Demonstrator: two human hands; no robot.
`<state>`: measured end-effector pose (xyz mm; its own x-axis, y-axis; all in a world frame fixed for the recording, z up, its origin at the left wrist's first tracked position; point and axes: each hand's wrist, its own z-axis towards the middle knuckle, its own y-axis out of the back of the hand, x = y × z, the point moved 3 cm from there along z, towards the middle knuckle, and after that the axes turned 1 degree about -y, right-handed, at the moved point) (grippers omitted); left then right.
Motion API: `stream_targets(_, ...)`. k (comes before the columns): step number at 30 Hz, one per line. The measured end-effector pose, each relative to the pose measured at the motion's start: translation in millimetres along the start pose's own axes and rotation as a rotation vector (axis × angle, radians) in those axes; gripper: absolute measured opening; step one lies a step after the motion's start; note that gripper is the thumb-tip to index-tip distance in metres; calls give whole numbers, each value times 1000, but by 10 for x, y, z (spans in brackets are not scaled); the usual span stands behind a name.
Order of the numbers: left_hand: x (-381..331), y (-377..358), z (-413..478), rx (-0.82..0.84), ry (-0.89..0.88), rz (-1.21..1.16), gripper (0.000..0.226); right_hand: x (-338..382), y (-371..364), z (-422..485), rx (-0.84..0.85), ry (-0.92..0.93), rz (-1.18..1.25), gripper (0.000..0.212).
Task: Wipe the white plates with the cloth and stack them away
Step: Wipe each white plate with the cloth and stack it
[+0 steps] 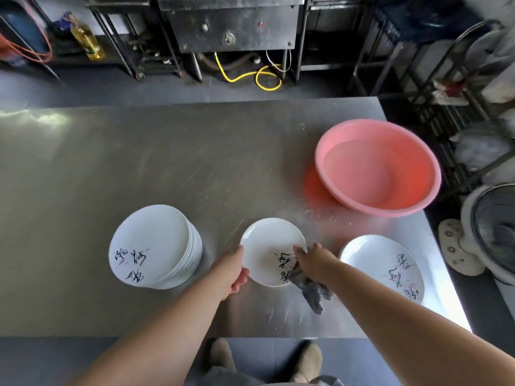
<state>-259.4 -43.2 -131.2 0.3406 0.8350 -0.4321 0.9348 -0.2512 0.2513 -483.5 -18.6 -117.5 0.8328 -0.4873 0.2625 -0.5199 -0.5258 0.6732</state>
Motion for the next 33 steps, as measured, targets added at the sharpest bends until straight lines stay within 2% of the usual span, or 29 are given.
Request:
stream_targets(2,-68,-4,-56,101,136,-147,62,37,4,74,13,-10,41,39)
stream_targets(5,-185,21,-134,174,123,-245,88,42,66,47,-16,5,106,41)
stream_targets(8,-296,24,-261,221,36,-473,100,5,203,-175,-257,118,446,36)
stream_targets(10,-403,72,-429,276,-52,-669,91,32,319,-433,-430,302,663,33)
stream_targets(12,-486,190,-597,313,-155,-805,63,83,432,-697,-455,540,716,32)
stream_targets(14,-517,339,-720,315,-238,-858,25,71,567,-879,-533,622,521,35)
stream_targets(16,-590,456,-901,346,-355,-846,32,46,693,-977,-632,599,332,31)
stream_targets(19,-707,587,-1176,412,-493,-780,51,124,957,-1208,-790,558,420,25)
stream_targets(22,-819,695,-1447,453,-577,-765,48,332,1267,-1512,-991,639,436,46)
stream_targets(24,-897,701,-1628,504,-641,-754,47,559,1312,-1756,-989,835,271,58)
stream_targets(26,-967,682,-1816,548,-691,-747,46,805,1168,-1953,-913,973,-70,69)
stream_targets(29,-1025,654,-2060,610,-754,-745,42,1042,991,-2091,-828,947,-475,86)
stream_targets(33,-1070,723,-2291,617,-830,-746,41,1137,1258,-2149,-825,996,-515,86)
